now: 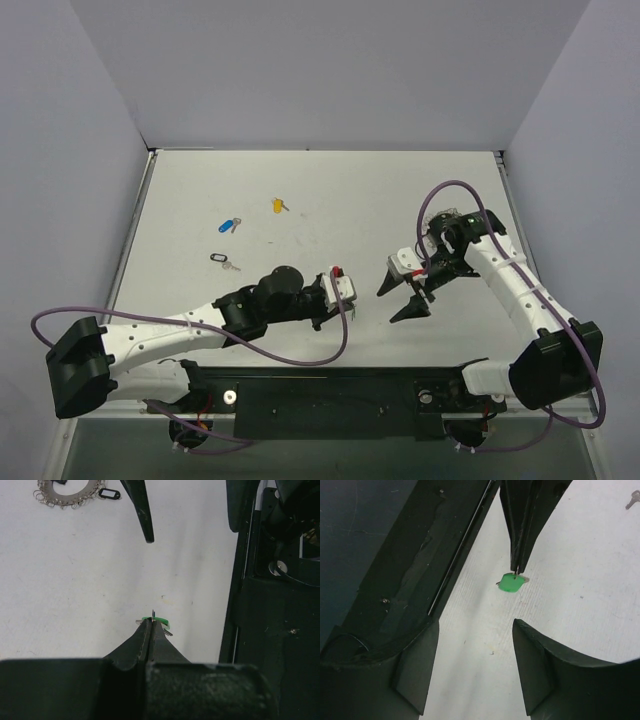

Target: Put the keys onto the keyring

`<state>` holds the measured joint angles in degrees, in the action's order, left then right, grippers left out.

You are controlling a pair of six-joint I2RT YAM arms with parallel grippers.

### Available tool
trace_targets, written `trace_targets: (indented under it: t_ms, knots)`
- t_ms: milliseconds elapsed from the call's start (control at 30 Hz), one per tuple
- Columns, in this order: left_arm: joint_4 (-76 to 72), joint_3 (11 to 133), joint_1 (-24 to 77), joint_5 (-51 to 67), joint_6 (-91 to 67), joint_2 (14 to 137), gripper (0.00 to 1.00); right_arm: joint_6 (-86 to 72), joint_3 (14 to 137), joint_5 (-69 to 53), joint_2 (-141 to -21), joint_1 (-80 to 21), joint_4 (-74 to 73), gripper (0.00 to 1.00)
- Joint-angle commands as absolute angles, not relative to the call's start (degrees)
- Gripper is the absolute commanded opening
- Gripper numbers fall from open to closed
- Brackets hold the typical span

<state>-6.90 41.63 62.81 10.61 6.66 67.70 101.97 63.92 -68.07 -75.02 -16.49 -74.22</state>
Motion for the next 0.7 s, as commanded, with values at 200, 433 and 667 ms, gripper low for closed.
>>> trace_targets:
  t_ms: [200, 433, 667]
  knots:
    - [-24.2, 37.5, 64.9, 9.9, 1.4, 66.8, 0.00, 100.9, 68.6, -72.0, -76.9, -20.6, -89.9, 0.43]
    - [-28.3, 35.9, 65.4, 9.8, -1.4, 67.1, 0.00, 97.8, 69.8, -71.5, -78.5, -21.4, -89.9, 0.40]
    - [-36.7, 31.1, 64.1, 10.5, -13.5, 65.1, 0.00, 85.3, 75.5, -66.3, -79.6, -21.5, -89.4, 0.42]
